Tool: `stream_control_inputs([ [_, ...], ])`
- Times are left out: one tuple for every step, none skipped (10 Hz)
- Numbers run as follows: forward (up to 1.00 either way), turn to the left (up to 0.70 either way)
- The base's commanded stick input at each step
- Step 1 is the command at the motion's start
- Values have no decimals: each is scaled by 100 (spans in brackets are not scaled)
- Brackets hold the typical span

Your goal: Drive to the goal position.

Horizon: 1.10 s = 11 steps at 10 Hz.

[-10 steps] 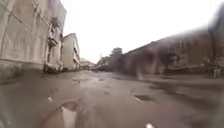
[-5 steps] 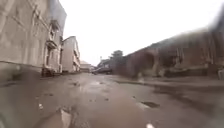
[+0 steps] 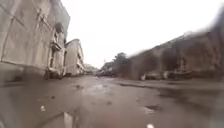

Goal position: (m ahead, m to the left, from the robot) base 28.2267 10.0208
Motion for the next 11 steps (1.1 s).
stream_control_inputs([
  [50,14],
  [50,8],
  [50,8],
  [50,8],
  [50,8],
  [50,8],
  [50,8],
  [50,17],
  [50,26],
  [50,28],
  [50,28],
])
